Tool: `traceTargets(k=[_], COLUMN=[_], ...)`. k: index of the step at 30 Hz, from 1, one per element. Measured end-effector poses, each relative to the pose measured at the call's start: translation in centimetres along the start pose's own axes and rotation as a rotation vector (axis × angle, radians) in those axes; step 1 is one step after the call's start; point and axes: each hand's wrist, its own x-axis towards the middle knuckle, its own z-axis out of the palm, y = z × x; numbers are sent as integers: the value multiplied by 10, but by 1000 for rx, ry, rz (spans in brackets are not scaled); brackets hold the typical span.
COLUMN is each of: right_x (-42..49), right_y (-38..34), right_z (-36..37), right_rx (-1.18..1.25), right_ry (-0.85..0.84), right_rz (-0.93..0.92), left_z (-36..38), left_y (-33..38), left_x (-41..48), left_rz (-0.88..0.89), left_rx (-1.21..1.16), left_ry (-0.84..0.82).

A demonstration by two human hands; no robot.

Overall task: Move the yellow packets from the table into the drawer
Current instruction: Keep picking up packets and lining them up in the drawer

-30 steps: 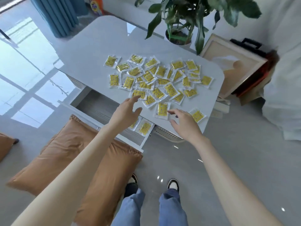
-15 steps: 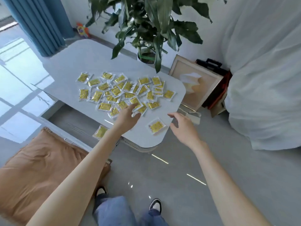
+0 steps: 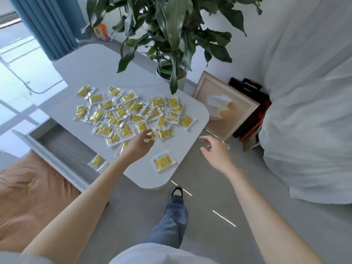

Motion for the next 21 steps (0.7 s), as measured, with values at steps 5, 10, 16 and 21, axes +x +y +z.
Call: traceTargets(k=[5,10,16,21], right_x=[77,153,240,307], right_y=[20,21,20,27], right_z=[-20,-35,-30,-7], right_rx=[-75,-122,-198,-297], right_ry=[-118,-247,-402,-531], right_rz=[22,-5,-111,-240], left_z=[21,33,46,69], left_y=[20,46,61,54], left_x=[67,115,157,185], left_rz=[-71,-151,-272,-378], left_rx=[13,-65,-217,-338], left_ry=[3,27,151,281])
